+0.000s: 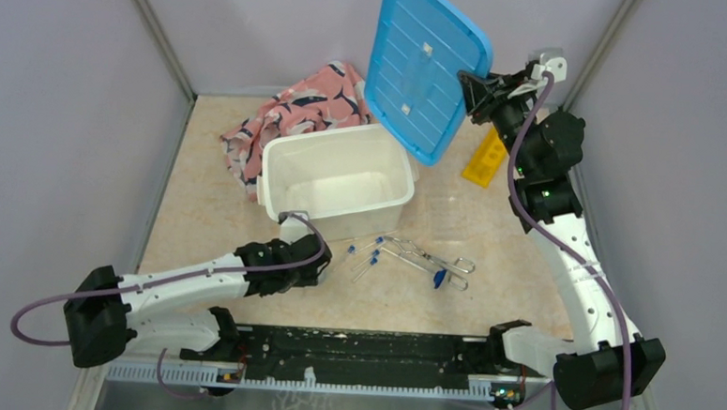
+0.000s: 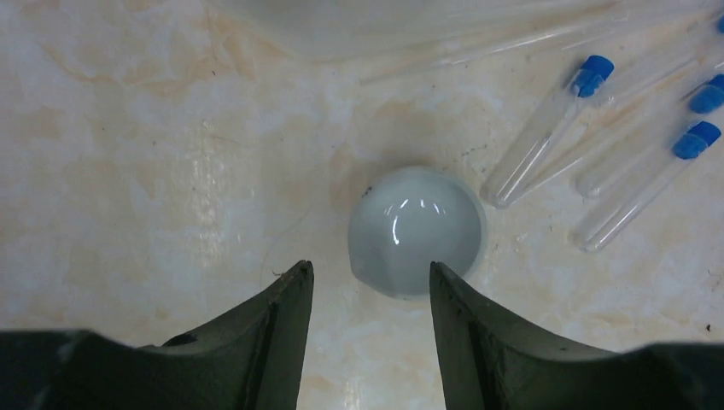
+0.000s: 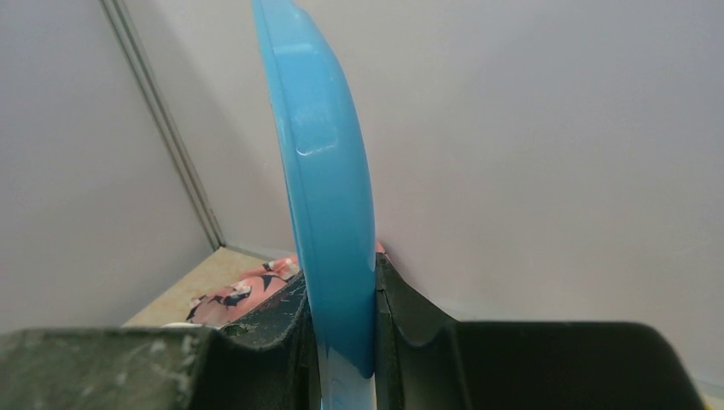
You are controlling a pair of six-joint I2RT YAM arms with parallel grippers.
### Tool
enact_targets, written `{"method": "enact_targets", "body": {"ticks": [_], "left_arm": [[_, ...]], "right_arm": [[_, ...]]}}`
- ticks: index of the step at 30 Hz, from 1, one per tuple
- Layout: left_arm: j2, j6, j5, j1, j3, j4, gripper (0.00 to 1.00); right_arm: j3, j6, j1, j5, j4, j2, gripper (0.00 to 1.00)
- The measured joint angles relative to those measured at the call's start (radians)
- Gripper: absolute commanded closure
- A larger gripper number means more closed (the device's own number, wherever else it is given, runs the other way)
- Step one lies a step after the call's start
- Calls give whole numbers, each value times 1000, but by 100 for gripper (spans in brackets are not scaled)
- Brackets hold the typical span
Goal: Organize the chemistry lab equipment
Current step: Move the storage box to the center of the board.
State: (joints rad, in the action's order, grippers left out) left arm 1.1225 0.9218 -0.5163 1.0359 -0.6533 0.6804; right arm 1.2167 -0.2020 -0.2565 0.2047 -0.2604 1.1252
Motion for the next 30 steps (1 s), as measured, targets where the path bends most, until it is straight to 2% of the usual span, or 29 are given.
{"method": "enact_targets", "body": {"ticks": [12,17,24,30], "left_arm": [[2,36,-19,-70,61,-148,46],[3,66,-3,-74,59,-165,51],[-83,118,14,-66,50,-87,52],[-119,122,-24,-42,-60,7,53]], "right_arm": [[0,0,0,2,0,-1,100],[0,0,0,3,0,-1,100],[0,0,0,8,0,-1,100],[0,0,0,10,0,-1,100]]}}
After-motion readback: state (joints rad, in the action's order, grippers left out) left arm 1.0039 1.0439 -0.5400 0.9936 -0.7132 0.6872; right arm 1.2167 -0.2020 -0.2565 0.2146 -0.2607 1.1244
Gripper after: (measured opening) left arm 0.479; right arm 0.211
